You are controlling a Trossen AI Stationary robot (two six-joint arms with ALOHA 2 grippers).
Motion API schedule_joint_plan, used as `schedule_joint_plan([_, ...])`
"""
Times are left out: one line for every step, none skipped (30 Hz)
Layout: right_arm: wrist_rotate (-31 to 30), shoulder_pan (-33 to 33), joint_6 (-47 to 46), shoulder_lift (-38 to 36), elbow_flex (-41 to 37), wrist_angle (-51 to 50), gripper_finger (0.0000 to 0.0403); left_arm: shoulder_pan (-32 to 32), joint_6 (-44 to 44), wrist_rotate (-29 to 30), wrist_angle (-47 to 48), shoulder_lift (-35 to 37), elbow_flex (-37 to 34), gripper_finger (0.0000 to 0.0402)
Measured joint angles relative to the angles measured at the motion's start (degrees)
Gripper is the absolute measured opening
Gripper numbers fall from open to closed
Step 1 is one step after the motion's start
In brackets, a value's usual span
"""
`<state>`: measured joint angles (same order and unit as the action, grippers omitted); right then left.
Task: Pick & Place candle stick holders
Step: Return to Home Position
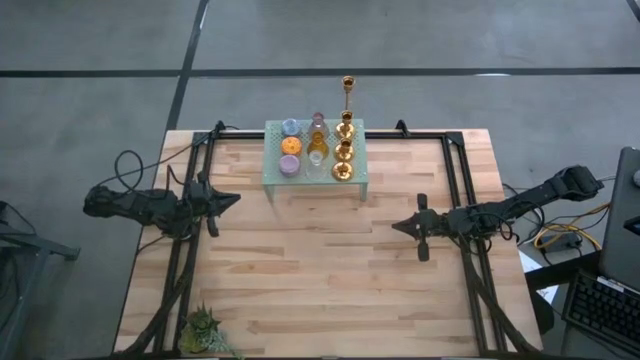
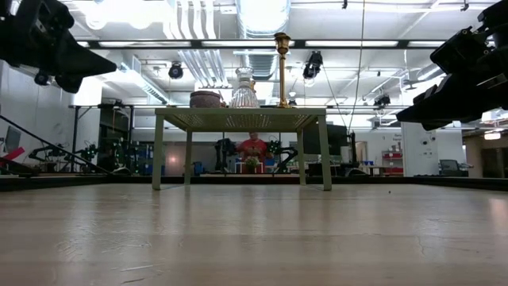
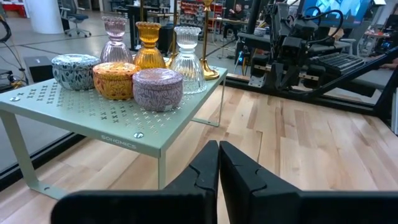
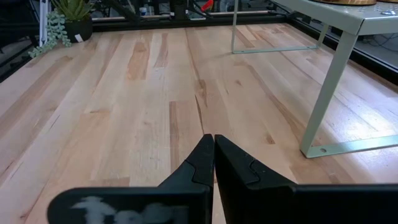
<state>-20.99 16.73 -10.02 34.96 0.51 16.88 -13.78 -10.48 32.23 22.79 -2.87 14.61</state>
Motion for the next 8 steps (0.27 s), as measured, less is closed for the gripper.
schedule_joint_plan([-0.01, 0.0, 0.0, 0.0, 0.01, 0.0, 0.0008, -0.02, -0.02, 0.0, 0.0, 0.0, 0.0, 0.0017])
schedule_joint_plan([-0.02, 0.0, 0.0, 0.0, 0.0, 0.0, 0.0008, -0.02, -0.02, 0.0, 0.0, 0.0, 0.0, 0.0017])
schedule_joint_plan([0.0, 0.0, 0.0, 0.0, 0.0, 0.0, 0.0008, 0.0, -0.02, 0.0, 0.0, 0.0, 0.0, 0.0018])
schedule_joint_plan([-0.01, 0.0, 0.0, 0.0, 0.0, 0.0, 0.0008, -0.01, -0.01, 0.0, 0.0, 0.0, 0.0, 0.0018])
schedule_joint_plan([-0.01, 0.0, 0.0, 0.0, 0.01, 0.0, 0.0008, -0.01, -0.01, 0.0, 0.0, -0.01, 0.0, 0.0018])
schedule_joint_plan([0.0, 0.0, 0.0, 0.0, 0.0, 0.0, 0.0008, 0.0, -0.02, 0.0, 0.0, 0.0, 0.0, 0.0018])
schedule_joint_plan([-0.01, 0.0, 0.0, 0.0, 0.0, 0.0, 0.0008, 0.0, -0.02, 0.0, 0.0, 0.0, 0.0, 0.0018])
schedule_joint_plan([0.0, 0.0, 0.0, 0.0, 0.0, 0.0, 0.0008, -0.02, -0.02, 0.0, 0.0, -0.01, 0.0, 0.0017])
